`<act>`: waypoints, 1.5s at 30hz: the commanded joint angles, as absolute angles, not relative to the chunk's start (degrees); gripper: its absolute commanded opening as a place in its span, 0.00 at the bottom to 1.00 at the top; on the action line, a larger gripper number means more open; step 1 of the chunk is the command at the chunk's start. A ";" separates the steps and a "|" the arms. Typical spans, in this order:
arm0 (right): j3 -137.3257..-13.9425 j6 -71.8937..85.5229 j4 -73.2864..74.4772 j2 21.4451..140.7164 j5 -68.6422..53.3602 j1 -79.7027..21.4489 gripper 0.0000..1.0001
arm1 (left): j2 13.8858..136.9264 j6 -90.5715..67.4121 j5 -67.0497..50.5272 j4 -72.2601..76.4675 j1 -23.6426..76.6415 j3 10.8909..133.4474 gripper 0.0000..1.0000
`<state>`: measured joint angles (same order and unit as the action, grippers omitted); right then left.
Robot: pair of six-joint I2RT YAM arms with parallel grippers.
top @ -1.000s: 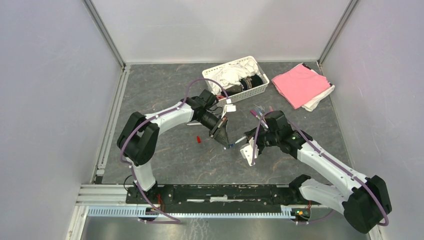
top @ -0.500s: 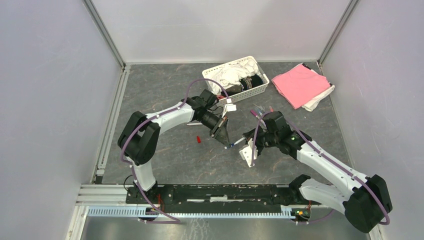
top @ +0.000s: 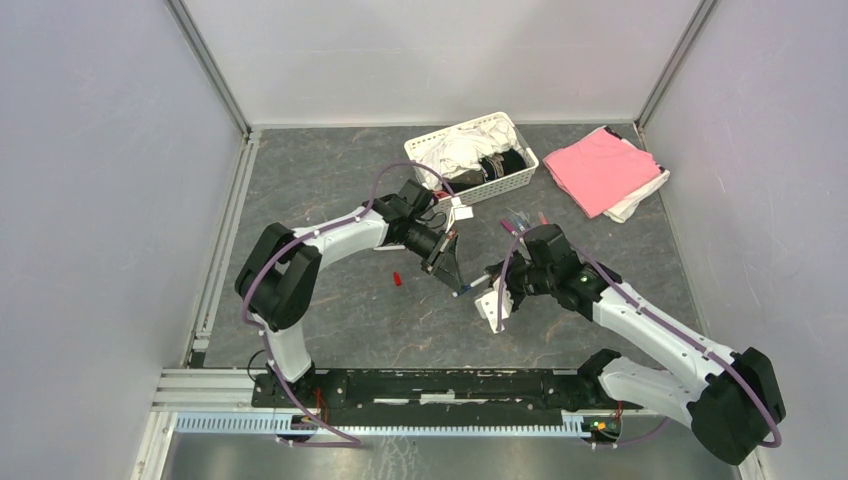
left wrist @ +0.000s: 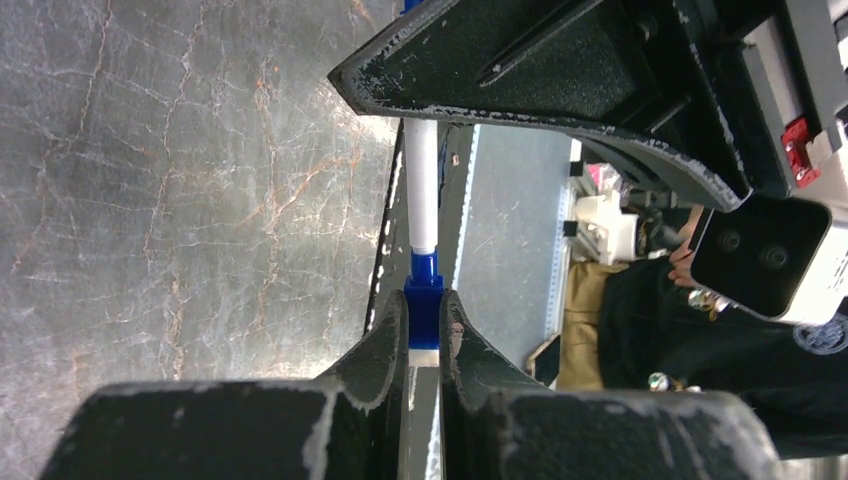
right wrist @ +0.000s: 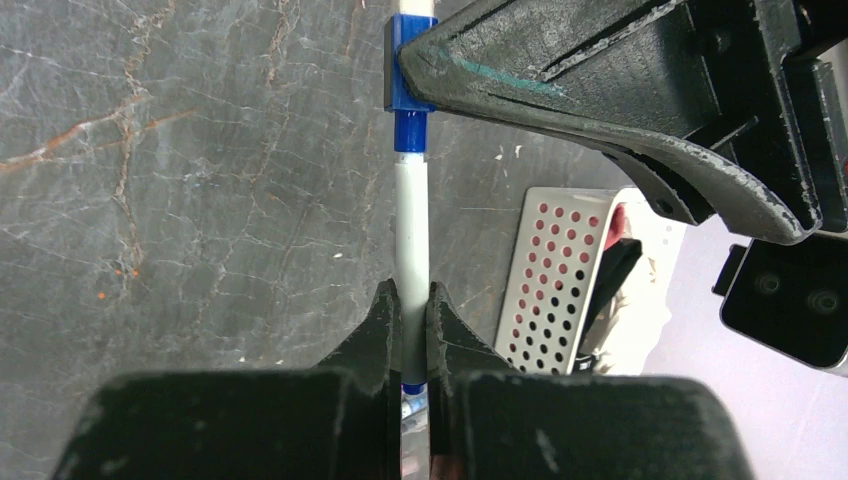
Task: Insert the pens into the pen caps
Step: Insert the pen cap onto the pen.
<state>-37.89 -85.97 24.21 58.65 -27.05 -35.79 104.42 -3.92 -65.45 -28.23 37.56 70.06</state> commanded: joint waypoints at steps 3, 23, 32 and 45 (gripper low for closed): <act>-37.11 -78.65 19.70 57.92 -31.55 -36.59 0.00 | 101.80 -19.54 -62.41 -15.75 37.53 67.58 0.02; -30.18 -60.41 10.71 55.21 -46.64 -34.82 0.00 | 97.97 -26.19 -59.22 -14.86 35.26 70.64 0.35; -29.06 -54.89 8.40 54.00 -50.08 -33.41 0.00 | 93.15 -25.09 -56.25 -15.74 32.98 72.80 0.40; -28.85 -17.81 -7.53 50.76 -58.17 -27.79 0.00 | 67.31 -24.18 -26.16 15.93 32.30 59.92 0.81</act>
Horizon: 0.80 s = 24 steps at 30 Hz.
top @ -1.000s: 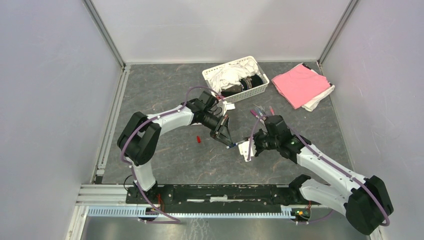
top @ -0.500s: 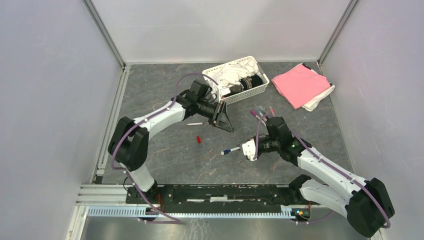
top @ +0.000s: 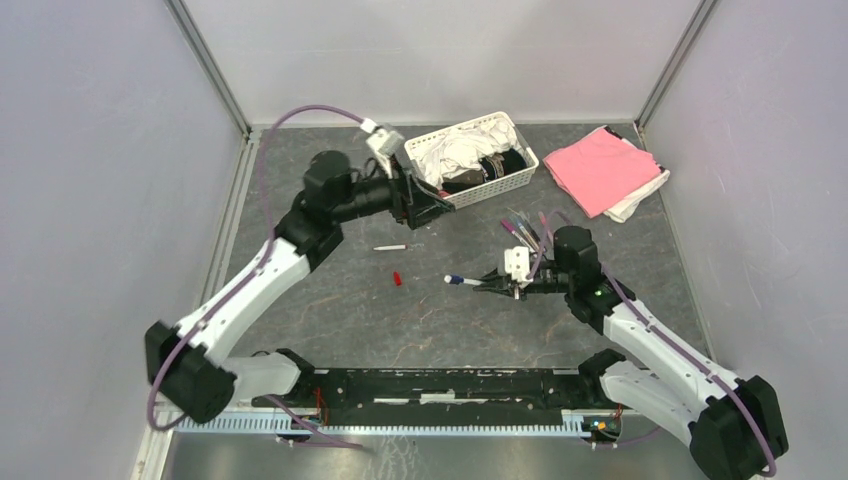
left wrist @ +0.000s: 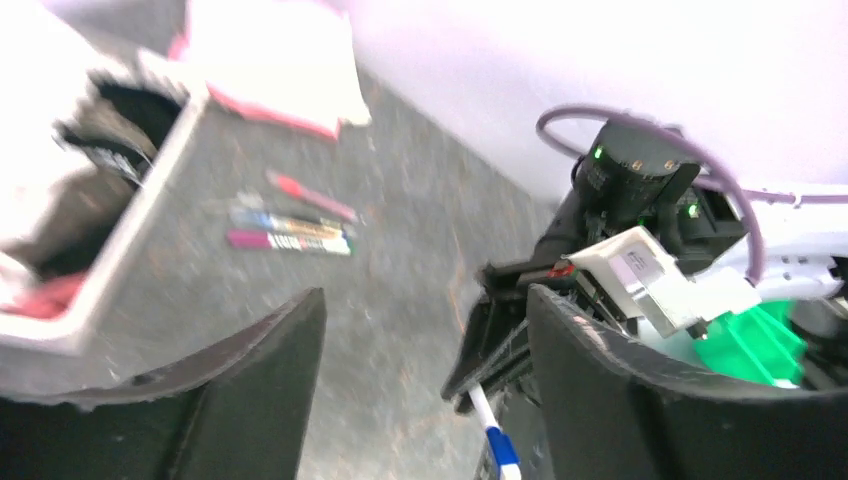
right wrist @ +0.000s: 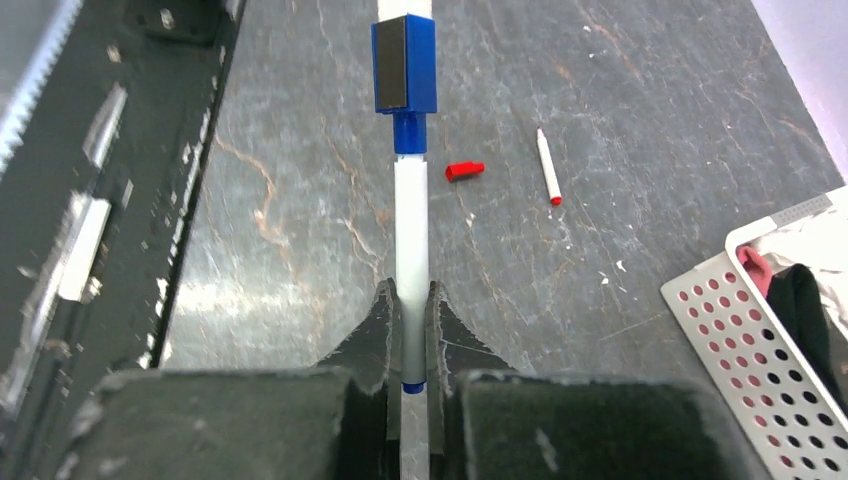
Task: Insert the pens into the pen caps
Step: Insert the pen cap onto the pen, then press the pen cap onto the pen.
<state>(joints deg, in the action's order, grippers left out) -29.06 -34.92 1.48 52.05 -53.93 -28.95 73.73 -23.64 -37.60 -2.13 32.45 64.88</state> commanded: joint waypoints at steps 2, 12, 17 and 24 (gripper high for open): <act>-28.82 -11.23 -10.29 50.76 -59.54 -26.78 0.00 | 65.84 -24.40 -26.58 20.81 32.23 58.16 0.97; -32.17 13.04 -24.11 54.31 -67.23 -23.41 0.00 | 61.01 -12.84 -53.12 26.18 27.37 53.21 1.00; -35.67 13.19 -24.31 56.25 -70.64 -23.44 0.00 | 60.95 -11.88 -59.06 25.34 26.98 51.13 1.00; -39.16 17.74 -28.69 58.67 -71.81 -23.54 0.00 | 59.66 -13.43 -59.44 33.19 28.60 46.22 1.00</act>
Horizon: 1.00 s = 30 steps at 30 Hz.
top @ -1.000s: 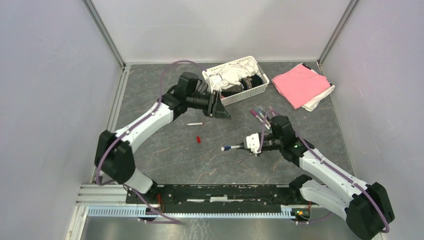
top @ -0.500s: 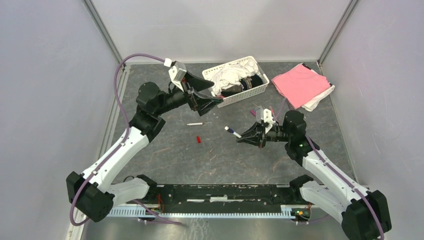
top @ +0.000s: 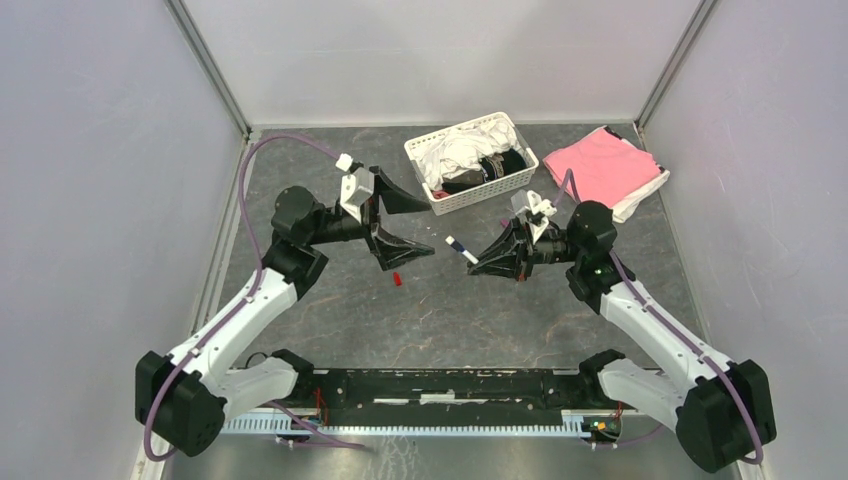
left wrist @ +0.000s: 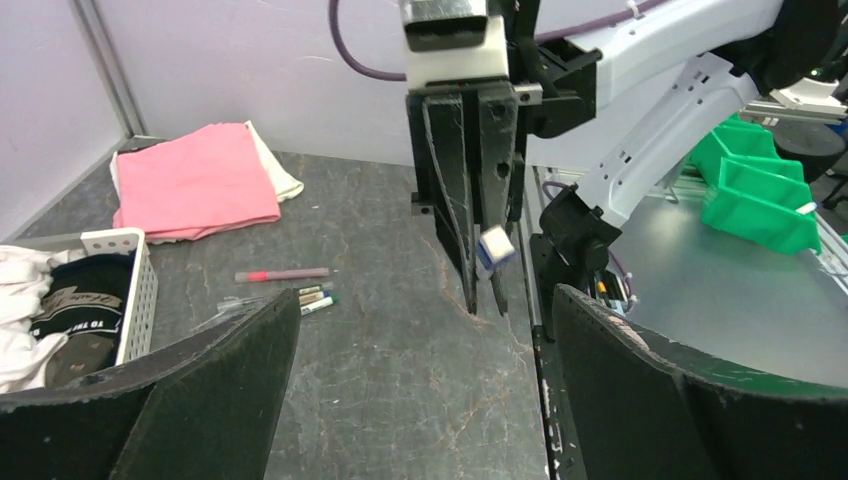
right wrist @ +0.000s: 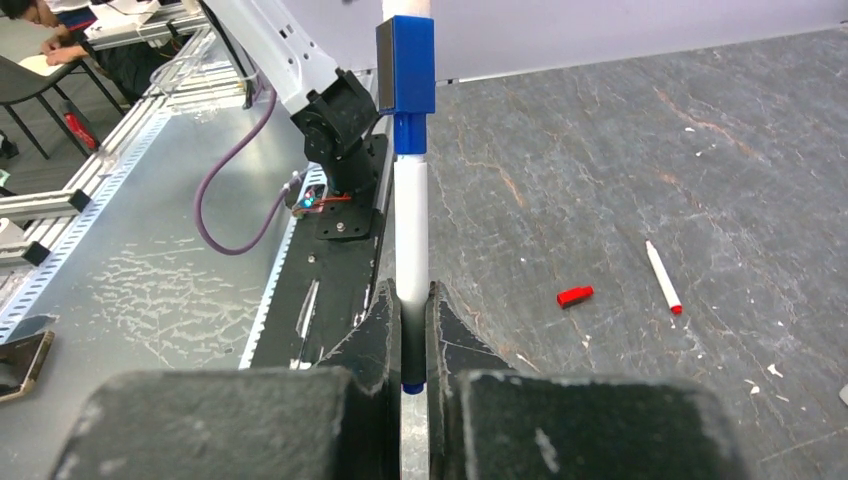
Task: Insert the pens into the pen caps
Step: Press the pen cap onto the pen.
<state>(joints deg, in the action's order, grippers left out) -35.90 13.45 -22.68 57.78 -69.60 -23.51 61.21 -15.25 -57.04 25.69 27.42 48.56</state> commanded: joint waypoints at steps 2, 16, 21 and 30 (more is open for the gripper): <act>-39.78 19.10 -30.12 59.44 -71.78 -23.55 0.00 | 59.90 -12.88 -57.92 33.97 29.94 45.75 0.99; -41.55 22.94 -34.53 61.69 -71.50 -26.02 0.00 | 64.13 -13.80 -53.99 41.07 34.97 47.37 0.91; -41.22 22.85 -34.54 61.89 -71.53 -26.32 0.00 | 64.81 -17.04 -53.73 45.14 35.09 46.76 0.84; -41.22 23.43 -34.71 61.96 -71.28 -26.29 0.00 | 66.70 -22.98 -56.25 50.13 35.07 47.20 0.65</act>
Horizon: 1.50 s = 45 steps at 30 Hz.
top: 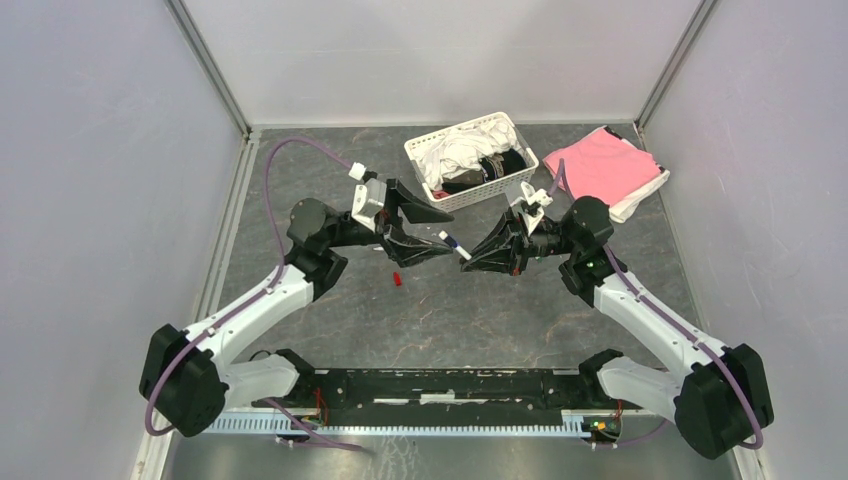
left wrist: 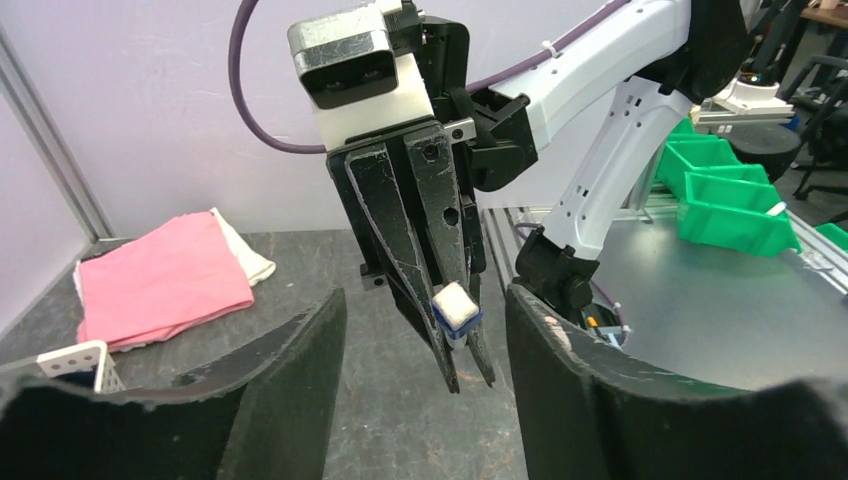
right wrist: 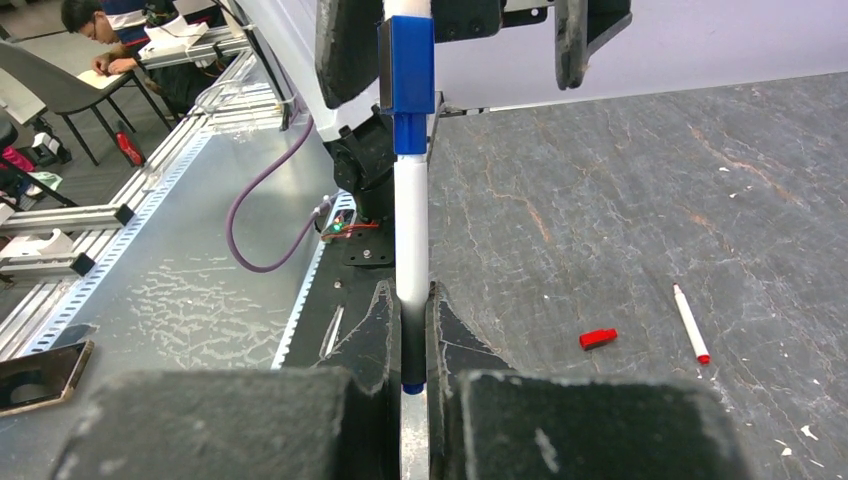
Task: Insert the pens into the pen caps
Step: Press the pen cap onto the pen.
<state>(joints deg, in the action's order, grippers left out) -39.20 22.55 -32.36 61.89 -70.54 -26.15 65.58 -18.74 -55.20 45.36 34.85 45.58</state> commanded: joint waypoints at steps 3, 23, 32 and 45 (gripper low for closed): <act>-41.31 23.89 -34.97 62.04 -71.05 -26.35 0.00 | 67.62 -24.23 -57.41 51.21 35.18 47.36 0.55; -44.03 23.26 -27.41 63.02 -62.91 -24.57 0.00 | 68.46 -25.85 -51.36 35.29 37.20 51.04 0.02; -46.85 16.55 -17.71 63.37 -56.59 -24.19 0.00 | 68.37 -28.98 -33.62 9.77 41.90 56.71 0.02; -44.12 16.16 -25.59 60.95 -42.03 -24.24 0.00 | 68.64 -36.01 -4.52 -2.00 53.56 56.53 0.02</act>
<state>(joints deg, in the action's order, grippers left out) -43.31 15.75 -15.20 61.89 -51.00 -24.25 66.08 -30.79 -6.46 8.86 48.18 57.01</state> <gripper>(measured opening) 0.052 0.226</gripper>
